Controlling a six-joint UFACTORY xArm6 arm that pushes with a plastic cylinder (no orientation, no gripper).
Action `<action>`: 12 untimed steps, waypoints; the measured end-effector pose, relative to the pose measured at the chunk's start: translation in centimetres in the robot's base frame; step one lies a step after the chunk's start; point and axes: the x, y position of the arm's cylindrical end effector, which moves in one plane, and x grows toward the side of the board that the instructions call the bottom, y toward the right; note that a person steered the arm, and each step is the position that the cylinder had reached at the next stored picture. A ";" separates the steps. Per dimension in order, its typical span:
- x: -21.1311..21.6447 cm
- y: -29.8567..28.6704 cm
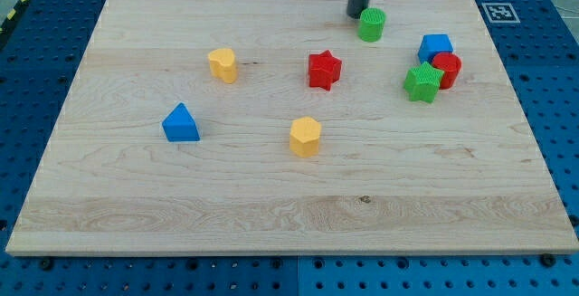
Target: Slide red star towards down
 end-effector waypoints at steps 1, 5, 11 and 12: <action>1.6 -0.4; 4.6 2.2; 4.5 -0.8; 7.7 -1.1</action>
